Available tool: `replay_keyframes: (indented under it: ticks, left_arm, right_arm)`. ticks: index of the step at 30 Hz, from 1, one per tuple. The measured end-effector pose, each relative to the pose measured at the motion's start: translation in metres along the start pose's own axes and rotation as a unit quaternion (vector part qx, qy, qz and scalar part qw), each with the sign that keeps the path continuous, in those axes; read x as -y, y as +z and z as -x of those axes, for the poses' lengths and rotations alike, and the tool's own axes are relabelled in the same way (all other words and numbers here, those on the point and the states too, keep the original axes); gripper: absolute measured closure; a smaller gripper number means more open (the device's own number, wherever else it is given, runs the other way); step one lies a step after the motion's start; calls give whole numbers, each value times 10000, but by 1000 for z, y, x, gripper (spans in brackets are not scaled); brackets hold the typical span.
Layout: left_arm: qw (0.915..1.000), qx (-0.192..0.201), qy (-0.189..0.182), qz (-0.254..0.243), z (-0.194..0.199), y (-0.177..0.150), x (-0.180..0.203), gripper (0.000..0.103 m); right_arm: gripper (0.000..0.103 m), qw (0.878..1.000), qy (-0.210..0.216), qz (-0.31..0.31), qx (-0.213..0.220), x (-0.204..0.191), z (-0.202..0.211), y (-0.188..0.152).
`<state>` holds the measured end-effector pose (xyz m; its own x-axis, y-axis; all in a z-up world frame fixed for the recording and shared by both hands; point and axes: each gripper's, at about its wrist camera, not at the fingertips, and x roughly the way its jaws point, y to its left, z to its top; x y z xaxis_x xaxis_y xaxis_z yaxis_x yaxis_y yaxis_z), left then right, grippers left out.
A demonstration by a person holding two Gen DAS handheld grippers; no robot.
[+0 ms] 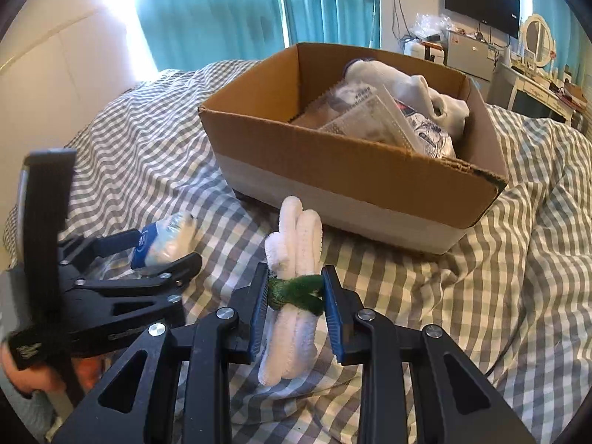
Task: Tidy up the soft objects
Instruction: 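Grasp the green-tied white socks with the right tool while the left tool grasps the blue tissue pack, then carry the socks and tissue pack over the box and release both into it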
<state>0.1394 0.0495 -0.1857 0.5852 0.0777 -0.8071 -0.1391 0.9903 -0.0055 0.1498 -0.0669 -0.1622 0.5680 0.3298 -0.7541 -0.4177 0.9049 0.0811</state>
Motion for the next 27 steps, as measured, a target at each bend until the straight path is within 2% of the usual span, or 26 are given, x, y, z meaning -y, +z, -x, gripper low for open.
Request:
replay_keyframes:
  ticks: [5,6,11,19,27]
  left_arm:
    - [9998,40,-181,99,1,1,-3,21]
    - [9997,58,-183,120,2,1,-5,28]
    - [9994,89,-314,-73,10,-1,-2,41]
    - [9969,488,-498,-377,54,-7,5,44]
    - [9902,996,-837,-512,113,6,19,44]
  right_arm:
    - [75,10000,12,-56,-64,4,-4,-2]
    - [75,9999,4,-56,-97,4,-5,-2]
    - [75,9999,28,-4,-154,-7,-12,-5]
    - [75,9999,-94,88,-51,-8,6,-12]
    - [75,9994,-125,97,307,-11,53,-11]
